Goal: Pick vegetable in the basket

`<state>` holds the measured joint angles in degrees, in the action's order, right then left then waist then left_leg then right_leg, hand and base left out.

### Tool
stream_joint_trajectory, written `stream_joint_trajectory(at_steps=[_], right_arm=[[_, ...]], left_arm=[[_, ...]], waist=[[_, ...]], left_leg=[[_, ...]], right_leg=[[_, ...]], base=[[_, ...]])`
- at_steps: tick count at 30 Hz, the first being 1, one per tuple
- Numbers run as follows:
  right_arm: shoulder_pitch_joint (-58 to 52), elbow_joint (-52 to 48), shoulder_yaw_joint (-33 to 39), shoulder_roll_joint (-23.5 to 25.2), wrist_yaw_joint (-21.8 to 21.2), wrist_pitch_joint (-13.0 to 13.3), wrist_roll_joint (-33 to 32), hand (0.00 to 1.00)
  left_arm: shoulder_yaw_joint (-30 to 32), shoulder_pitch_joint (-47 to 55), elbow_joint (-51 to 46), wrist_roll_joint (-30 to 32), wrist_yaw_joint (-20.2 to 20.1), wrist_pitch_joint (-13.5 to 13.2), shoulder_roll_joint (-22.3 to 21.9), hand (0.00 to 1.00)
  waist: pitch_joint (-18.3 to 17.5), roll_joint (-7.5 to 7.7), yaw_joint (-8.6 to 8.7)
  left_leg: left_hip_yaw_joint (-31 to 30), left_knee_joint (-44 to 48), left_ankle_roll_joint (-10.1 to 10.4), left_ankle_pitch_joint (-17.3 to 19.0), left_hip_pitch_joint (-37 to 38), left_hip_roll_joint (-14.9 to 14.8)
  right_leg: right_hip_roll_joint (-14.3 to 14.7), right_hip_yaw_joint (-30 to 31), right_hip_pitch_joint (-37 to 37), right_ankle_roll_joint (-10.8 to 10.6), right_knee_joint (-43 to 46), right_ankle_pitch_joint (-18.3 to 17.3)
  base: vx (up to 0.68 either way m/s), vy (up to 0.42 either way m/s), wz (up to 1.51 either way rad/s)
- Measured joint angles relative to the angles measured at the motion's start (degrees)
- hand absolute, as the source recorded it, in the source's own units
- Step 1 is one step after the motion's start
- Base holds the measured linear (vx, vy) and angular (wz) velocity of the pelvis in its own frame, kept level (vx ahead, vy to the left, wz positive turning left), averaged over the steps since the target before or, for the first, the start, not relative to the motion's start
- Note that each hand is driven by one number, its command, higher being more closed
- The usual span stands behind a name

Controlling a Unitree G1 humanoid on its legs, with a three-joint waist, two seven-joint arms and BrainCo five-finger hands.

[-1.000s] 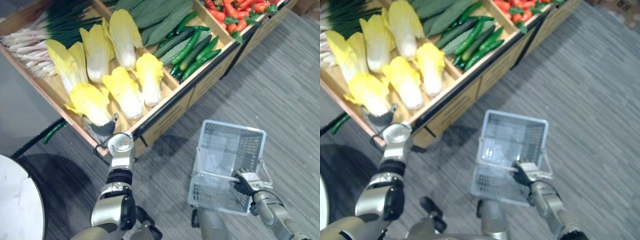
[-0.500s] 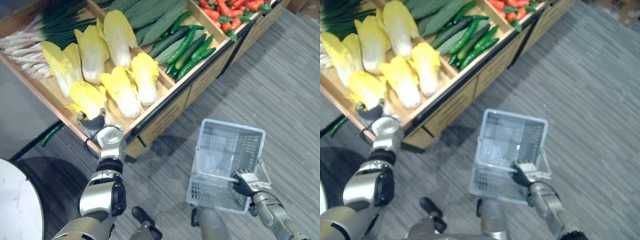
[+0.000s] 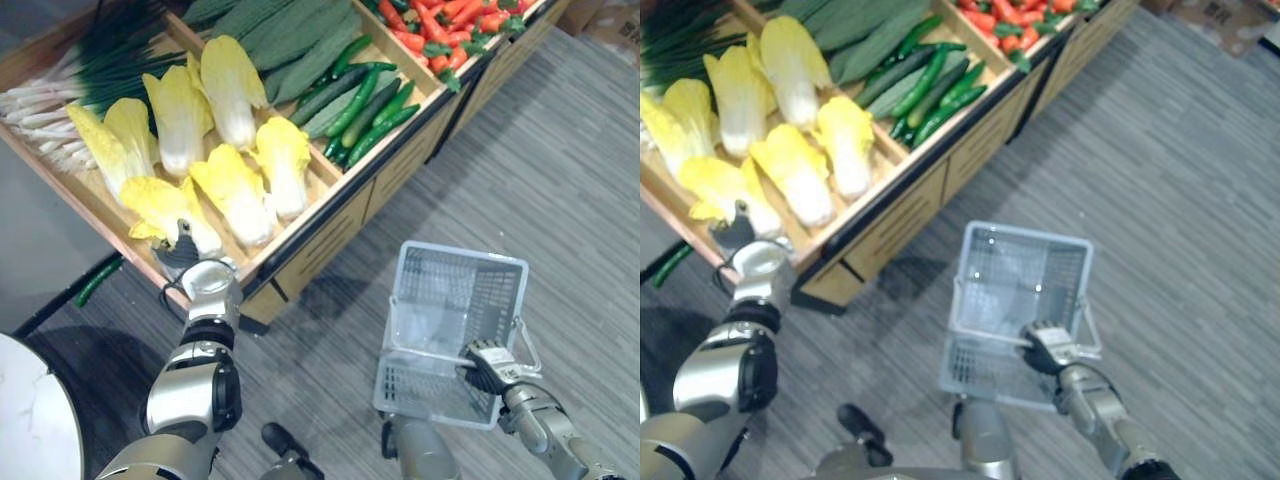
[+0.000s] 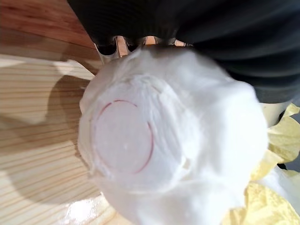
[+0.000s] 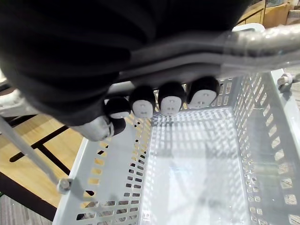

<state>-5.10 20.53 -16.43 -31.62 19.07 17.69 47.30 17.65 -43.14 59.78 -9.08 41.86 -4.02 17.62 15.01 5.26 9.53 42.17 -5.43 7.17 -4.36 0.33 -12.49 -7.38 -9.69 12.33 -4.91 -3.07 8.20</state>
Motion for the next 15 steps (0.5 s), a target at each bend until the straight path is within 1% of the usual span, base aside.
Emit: stream_joint_trajectory(at_steps=[2, 3, 5, 6, 8, 9, 13, 15], right_arm=[[0.0, 0.0, 0.0, 0.0, -0.8, -0.1, 0.0, 1.00], [0.0, 0.1, 0.0, 0.0, -0.9, -0.3, 0.0, 1.00], [0.0, 0.4, 0.0, 0.0, -0.9, -1.0, 0.0, 1.00], [-0.1, 0.7, 0.1, 0.0, -0.9, -1.3, 0.0, 1.00], [-0.2, 0.8, 0.1, 0.1, -0.9, -1.9, 0.1, 1.00], [-0.2, 0.8, 0.1, 0.2, -1.0, -2.4, 0.1, 1.00], [-0.7, 0.9, 0.5, 1.0, -1.1, -3.0, 0.2, 1.00], [-1.4, 0.9, 0.8, 1.6, -1.2, -3.2, 0.2, 1.00]], left_arm=[[-0.5, 0.9, -0.7, -1.9, -0.2, -0.5, -0.5, 1.00], [-0.4, 1.5, -1.7, -2.1, -0.3, -0.8, -1.6, 1.00], [-0.5, 3.7, -5.3, -2.1, -0.8, -1.0, -4.1, 1.00], [-0.8, 5.9, -8.2, -2.2, -1.0, -1.1, -6.4, 1.00], [-1.8, 7.9, -11.5, -2.0, -1.1, -1.5, -7.5, 1.00], [-2.1, 9.7, -14.7, -2.0, -1.7, -1.7, -8.6, 1.00], [-2.7, 13.5, -21.8, -0.9, -1.9, -1.6, -12.1, 1.00], [-2.6, 15.0, -24.4, 1.1, -1.5, -1.3, -13.8, 1.00]], waist=[[0.0, -0.02, 0.09], [0.0, -0.04, 0.05], [-0.1, -0.16, -0.11], [-0.2, -0.29, -0.11], [-0.2, -0.32, -0.21], [-0.2, -0.34, -0.35], [-0.3, -0.51, -0.77], [-0.5, -0.81, -0.93]], left_leg=[[-0.3, 0.0, 0.0, 0.0, 0.4, 0.0], [-0.5, 0.0, 0.0, 0.0, 0.4, 0.1], [-1.3, 0.0, 0.0, 0.0, 0.4, 0.2], [-2.1, 0.0, 0.0, 0.0, 0.5, 0.4], [-2.6, 0.0, 0.0, 0.0, 0.6, 0.5], [-3.0, 0.0, 0.0, 0.0, 0.6, 0.7], [-3.8, 0.0, 0.0, 0.0, 0.9, 1.0], [-4.0, 0.0, -0.1, 0.0, 0.9, 1.0]], right_leg=[[0.0, -0.2, -0.6, 0.0, -0.1, 0.0], [-0.1, -0.5, -0.8, 0.0, -0.1, 0.0], [-0.4, -1.2, -1.4, 0.0, -0.2, 0.0], [-0.6, -2.0, -2.1, 0.0, -0.3, 0.0], [-0.9, -2.4, -2.5, 0.0, -0.3, 0.0], [-1.0, -2.6, -2.7, 0.0, -0.3, 0.0], [-1.5, -3.3, -3.5, -0.1, -0.4, 0.0], [-1.6, -3.4, -3.6, -0.1, -0.4, 0.0]], base=[[0.00, -0.010, 0.04], [-0.01, -0.017, 0.11], [-0.01, -0.017, 0.21], [-0.01, -0.011, 0.25], [-0.01, -0.008, 0.18], [-0.02, -0.012, 0.15], [-0.02, -0.012, 0.10], [-0.01, -0.024, 0.05]])
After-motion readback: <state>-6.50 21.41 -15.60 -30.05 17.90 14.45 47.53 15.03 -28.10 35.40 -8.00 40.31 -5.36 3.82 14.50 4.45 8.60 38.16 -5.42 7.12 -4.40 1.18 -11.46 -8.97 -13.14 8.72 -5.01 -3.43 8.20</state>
